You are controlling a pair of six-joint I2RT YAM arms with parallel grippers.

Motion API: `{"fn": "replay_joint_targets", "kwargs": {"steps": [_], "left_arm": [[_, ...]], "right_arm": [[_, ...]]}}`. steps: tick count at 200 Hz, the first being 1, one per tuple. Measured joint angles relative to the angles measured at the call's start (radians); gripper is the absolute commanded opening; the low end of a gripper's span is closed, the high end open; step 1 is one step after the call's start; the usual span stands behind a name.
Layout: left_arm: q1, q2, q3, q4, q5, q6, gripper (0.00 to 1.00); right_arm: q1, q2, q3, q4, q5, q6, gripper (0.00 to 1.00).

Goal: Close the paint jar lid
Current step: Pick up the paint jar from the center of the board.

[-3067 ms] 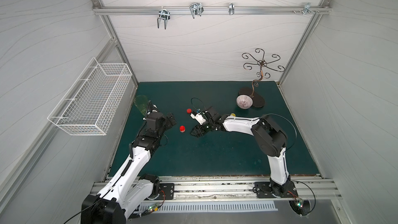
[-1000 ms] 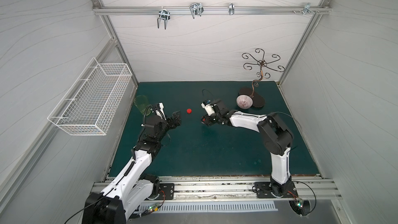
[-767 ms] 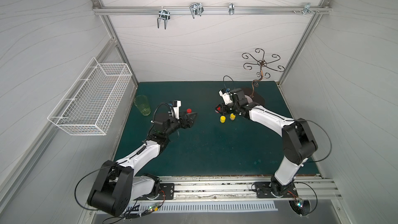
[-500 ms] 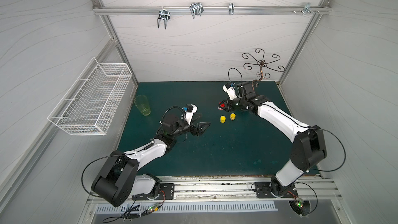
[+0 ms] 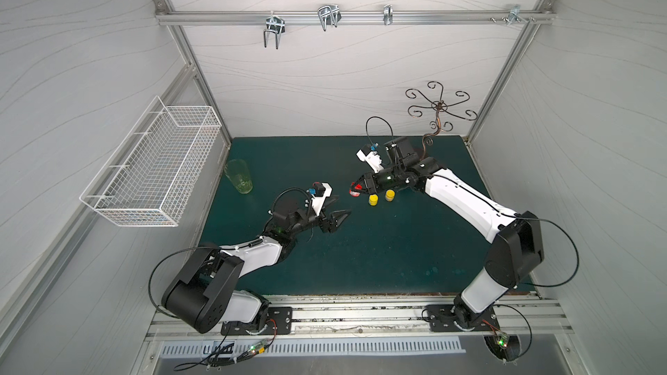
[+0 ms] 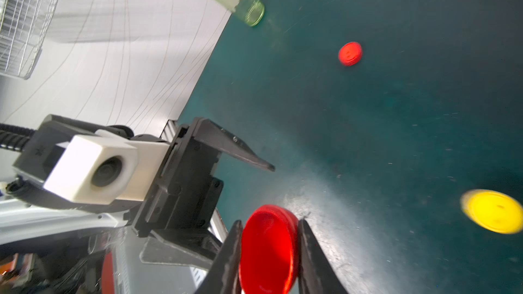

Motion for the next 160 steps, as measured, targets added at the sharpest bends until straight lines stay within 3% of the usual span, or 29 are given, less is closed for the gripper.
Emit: {"fn": "replay_joint_targets", "kwargs": {"steps": [60,160], "left_arm": [[-0.004,0.0,0.0,0.013,-0.025,0.015,0.74],[-0.009,0.0,0.0,-0.006,-0.03,0.03,0.55]], "right_arm": [[0.05,0.041,-0.031,0.049,-0.022,0.07,0.26],[0.065,0.041,-0.071,0.114,-0.03,0.119,0.26]]}}
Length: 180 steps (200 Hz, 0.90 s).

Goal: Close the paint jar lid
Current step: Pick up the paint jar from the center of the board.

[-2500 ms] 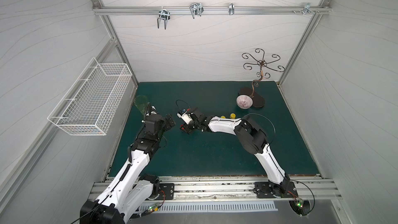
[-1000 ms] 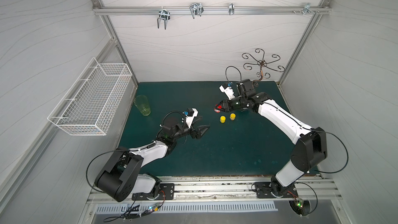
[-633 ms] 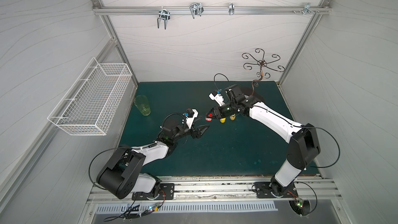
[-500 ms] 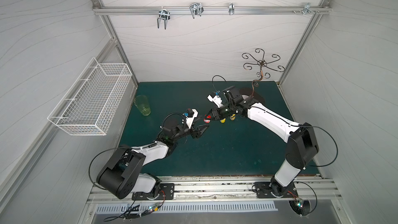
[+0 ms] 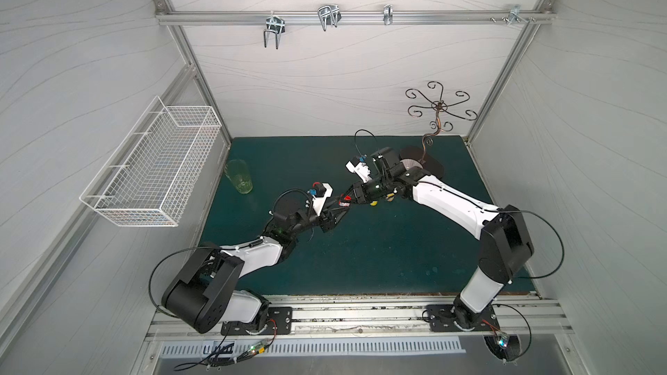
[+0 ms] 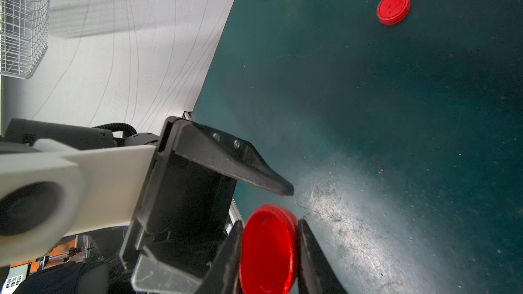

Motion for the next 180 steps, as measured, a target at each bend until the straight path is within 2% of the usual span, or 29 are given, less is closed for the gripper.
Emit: {"fn": "replay_joint_targets", "kwargs": {"steps": [81,127,180], "left_arm": [[0.0,0.005,0.0,-0.006,-0.002,0.001,0.46],[0.0,0.005,0.0,-0.022,-0.003,-0.005,0.29],[0.0,0.005,0.004,-0.035,-0.004,-0.006,0.38]], "right_arm": [[0.018,0.004,-0.015,0.034,-0.02,0.018,0.25],[0.02,0.009,-0.019,0.043,-0.019,0.017,0.25],[0.021,0.009,-0.019,0.042,-0.008,0.017,0.25]]}}
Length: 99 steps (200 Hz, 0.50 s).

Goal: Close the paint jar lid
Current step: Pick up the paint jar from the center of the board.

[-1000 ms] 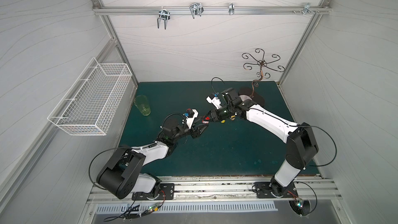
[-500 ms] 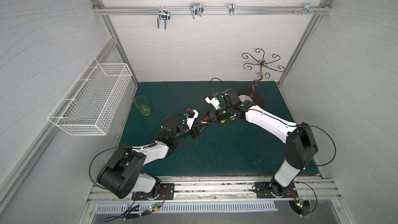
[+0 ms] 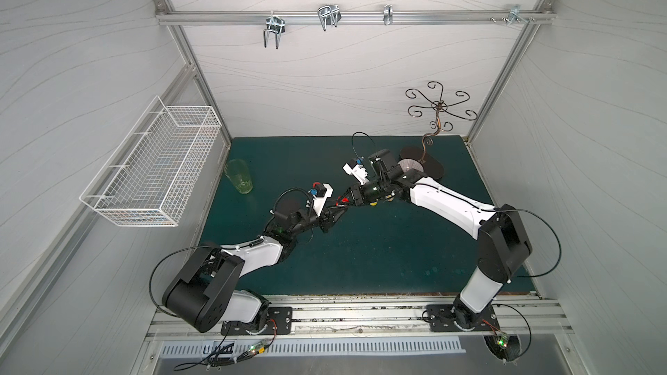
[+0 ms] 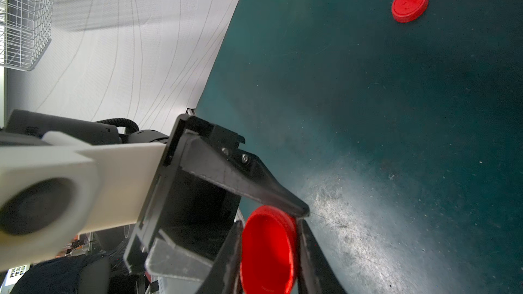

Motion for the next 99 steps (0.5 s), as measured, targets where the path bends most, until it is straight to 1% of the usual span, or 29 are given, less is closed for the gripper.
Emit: {"fn": "replay_joint_targets", "kwargs": {"steps": [26,54,81,99], "left_arm": [[0.0,0.0,0.001,-0.008,-0.003,-0.001,0.41],[0.0,-0.002,0.004,-0.016,-0.006,-0.002,0.42],[0.0,-0.002,0.005,-0.025,-0.007,-0.002,0.38],[0.0,-0.003,0.005,-0.031,-0.01,-0.006,0.3]], "right_arm": [[0.002,0.0,-0.001,0.0,0.008,0.0,0.25],[0.004,0.0,-0.001,0.0,0.013,0.0,0.25],[0.004,0.0,-0.005,0.003,0.014,0.002,0.25],[0.004,0.0,-0.009,0.008,0.018,0.002,0.24]]}}
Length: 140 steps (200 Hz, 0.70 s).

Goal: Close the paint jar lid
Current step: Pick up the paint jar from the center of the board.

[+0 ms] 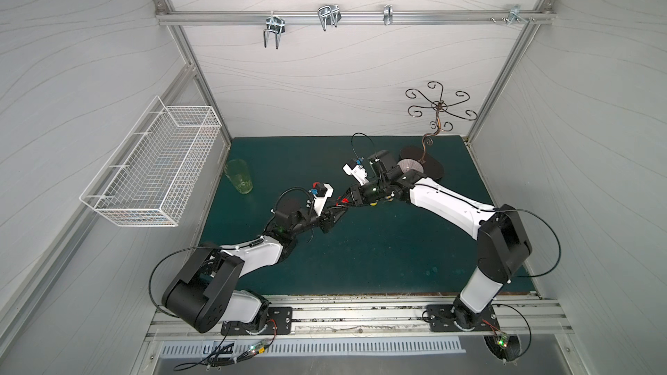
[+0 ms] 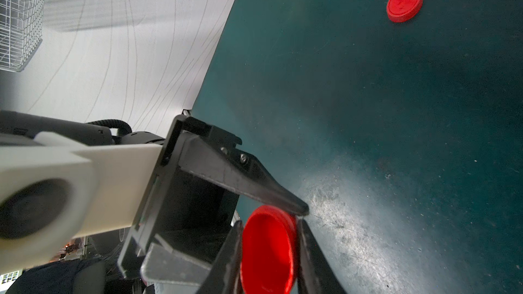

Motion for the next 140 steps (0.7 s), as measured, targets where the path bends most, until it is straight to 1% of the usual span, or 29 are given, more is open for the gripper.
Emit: {"fn": "replay_joint_targets", "kwargs": {"steps": [15,44,56,73,82,95,97,103,125,140], "left_arm": [[0.0,0.0,0.0,-0.001,-0.002,-0.001,0.2],[0.0,0.0,0.0,-0.001,-0.01,-0.001,0.05],[-0.001,0.0,0.0,-0.002,-0.013,-0.001,0.0],[-0.002,-0.002,0.0,-0.004,-0.017,0.0,0.0],[-0.002,-0.005,0.0,-0.006,-0.02,0.0,0.0],[-0.003,-0.013,0.0,-0.013,-0.025,0.0,0.0],[-0.003,-0.014,0.0,-0.013,-0.026,0.0,0.0],[-0.004,-0.018,0.0,-0.016,-0.032,0.001,0.0],[-0.004,-0.035,0.0,-0.028,-0.061,0.008,0.0],[-0.004,-0.047,-0.002,-0.028,-0.077,0.014,0.0]], "right_arm": [[0.0,-0.003,-0.007,0.006,0.0,0.001,0.24],[0.0,-0.016,-0.026,0.023,0.003,0.002,0.23],[0.0,-0.021,-0.035,0.031,0.003,0.003,0.23],[0.0,-0.029,-0.049,0.05,0.005,0.004,0.25],[0.0,-0.032,-0.055,0.059,0.004,0.006,0.32],[0.0,-0.036,-0.061,0.071,0.003,0.011,0.44],[0.0,-0.037,-0.062,0.072,0.003,0.011,0.48],[0.0,-0.04,-0.063,0.074,0.003,0.014,0.52],[-0.01,-0.065,-0.063,0.072,0.0,0.005,0.63],[-0.033,-0.089,-0.055,0.061,-0.005,0.003,0.67]]}}
